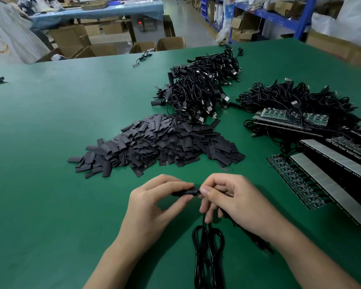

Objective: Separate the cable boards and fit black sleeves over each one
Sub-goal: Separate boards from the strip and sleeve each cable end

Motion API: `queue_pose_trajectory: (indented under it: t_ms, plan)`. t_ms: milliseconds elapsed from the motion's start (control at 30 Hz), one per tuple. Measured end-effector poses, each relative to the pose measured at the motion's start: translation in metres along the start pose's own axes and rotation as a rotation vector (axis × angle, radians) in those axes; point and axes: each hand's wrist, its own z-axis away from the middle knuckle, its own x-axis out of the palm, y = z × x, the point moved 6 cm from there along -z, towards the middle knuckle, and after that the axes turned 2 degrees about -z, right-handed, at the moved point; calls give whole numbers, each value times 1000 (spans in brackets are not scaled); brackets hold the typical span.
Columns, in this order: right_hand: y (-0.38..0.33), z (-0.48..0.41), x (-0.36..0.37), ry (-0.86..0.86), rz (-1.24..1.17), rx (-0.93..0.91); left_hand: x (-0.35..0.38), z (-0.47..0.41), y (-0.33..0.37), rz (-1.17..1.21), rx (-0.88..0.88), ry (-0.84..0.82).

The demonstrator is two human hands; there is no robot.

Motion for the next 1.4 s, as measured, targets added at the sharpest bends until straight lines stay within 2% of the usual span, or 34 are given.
queue_pose_trajectory:
  t_ms: [267,467,733,933,1133,1233,1300,1400]
  plan:
    - [1,-1,-3,38,-188,38,-14,1,-9,6,-140,227]
    - [4,-1,-1,52,-163,38,-9,1,-8,20,-159,216]
    - [9,-2,5,47,-181,23,-1,3,-14,181,-271,200]
    - [11,-5,9,3,-172,-8,11,7,-24,634,-531,230]
    - [10,-1,1,-184,-70,43,3,8,-37,823,-628,358]
    - [9,3,4,-238,-45,53,0,9,-42,842,-647,393]
    - [4,3,3,-202,-59,36,-1,8,-43,825,-648,392]
    - [-12,-3,-13,-34,-86,-23,-3,6,-43,732,-626,343]
